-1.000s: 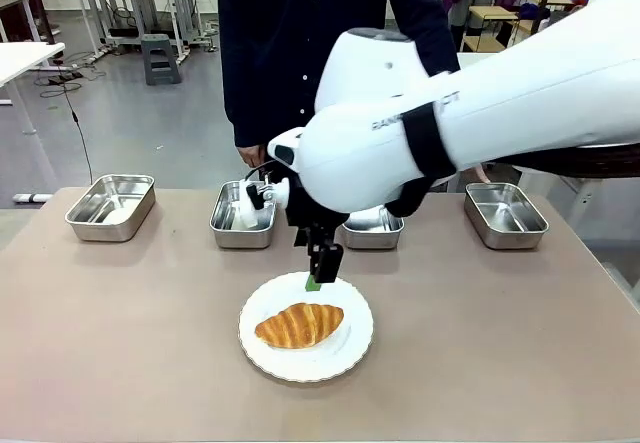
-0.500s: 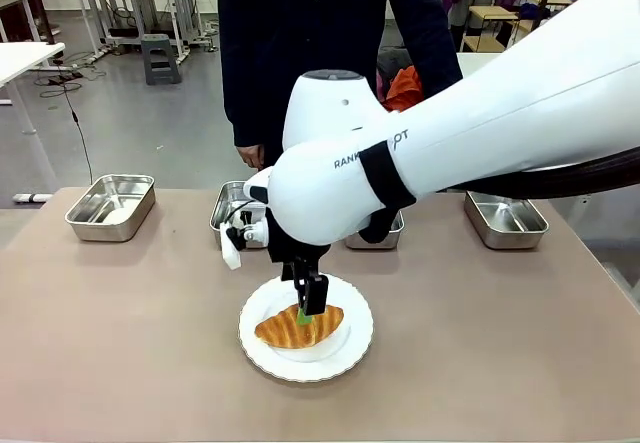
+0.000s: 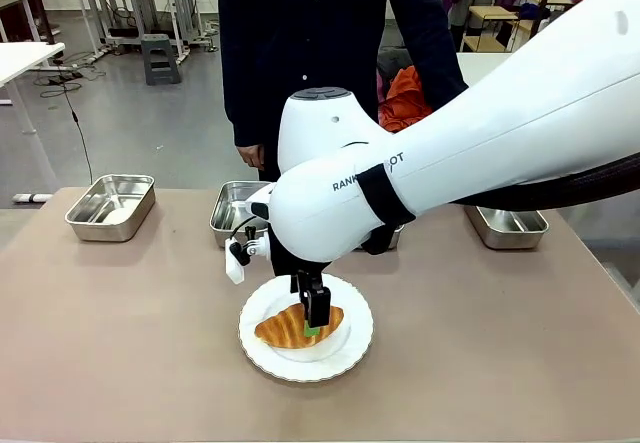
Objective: Place the bread in the container.
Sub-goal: Place the Butter Roll into the Airtight Container indicated by the human.
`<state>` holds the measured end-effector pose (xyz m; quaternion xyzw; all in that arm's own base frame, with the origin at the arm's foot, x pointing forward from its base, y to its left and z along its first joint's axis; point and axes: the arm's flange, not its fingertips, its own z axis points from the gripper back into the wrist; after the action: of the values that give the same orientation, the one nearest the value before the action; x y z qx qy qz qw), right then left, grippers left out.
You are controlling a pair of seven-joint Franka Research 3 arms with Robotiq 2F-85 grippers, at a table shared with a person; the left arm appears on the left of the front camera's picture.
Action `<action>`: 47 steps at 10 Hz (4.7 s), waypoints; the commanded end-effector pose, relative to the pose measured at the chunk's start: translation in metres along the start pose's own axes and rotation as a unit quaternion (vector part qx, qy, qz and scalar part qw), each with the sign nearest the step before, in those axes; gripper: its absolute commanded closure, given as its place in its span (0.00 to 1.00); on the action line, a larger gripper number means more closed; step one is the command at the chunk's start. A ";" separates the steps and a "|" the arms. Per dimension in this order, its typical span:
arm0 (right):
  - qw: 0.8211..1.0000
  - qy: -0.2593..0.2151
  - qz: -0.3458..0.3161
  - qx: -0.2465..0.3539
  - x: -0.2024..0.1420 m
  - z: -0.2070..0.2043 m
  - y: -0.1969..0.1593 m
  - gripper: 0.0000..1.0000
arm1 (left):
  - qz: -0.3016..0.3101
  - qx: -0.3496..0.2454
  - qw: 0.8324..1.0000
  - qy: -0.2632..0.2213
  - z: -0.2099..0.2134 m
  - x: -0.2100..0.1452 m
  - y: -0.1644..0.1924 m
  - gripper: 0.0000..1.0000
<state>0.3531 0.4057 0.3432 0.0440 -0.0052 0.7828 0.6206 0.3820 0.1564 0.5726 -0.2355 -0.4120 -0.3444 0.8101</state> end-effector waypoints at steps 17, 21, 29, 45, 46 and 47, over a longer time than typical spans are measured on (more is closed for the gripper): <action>1.000 0.006 -0.016 0.005 0.005 -0.044 -0.005 0.45 | -0.001 -0.001 1.000 -0.004 0.001 0.000 -0.001 0.00; 1.000 -0.012 -0.009 0.009 0.007 -0.043 -0.006 0.45 | -0.001 -0.001 1.000 -0.004 0.001 0.000 -0.001 0.00; 0.950 0.014 -0.269 -0.161 -0.097 0.187 -0.013 0.45 | -0.001 -0.001 1.000 -0.004 0.001 0.000 -0.001 0.00; 0.652 -0.042 -0.748 -0.118 -0.413 0.186 -0.093 0.45 | -0.001 -0.001 1.000 -0.004 0.001 0.000 -0.001 0.00; 0.647 -0.046 -0.752 -0.115 -0.424 0.173 -0.104 0.45 | -0.001 -0.001 1.000 -0.004 0.001 0.000 -0.001 0.00; 0.645 -0.045 -0.754 -0.115 -0.434 0.160 -0.113 0.45 | -0.001 -0.001 1.000 -0.004 0.001 0.000 -0.001 0.00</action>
<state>0.5546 0.0023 0.4674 -0.0179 -0.0799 0.0361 0.9960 0.3817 0.1570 0.5725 -0.2358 -0.4123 -0.3437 0.8101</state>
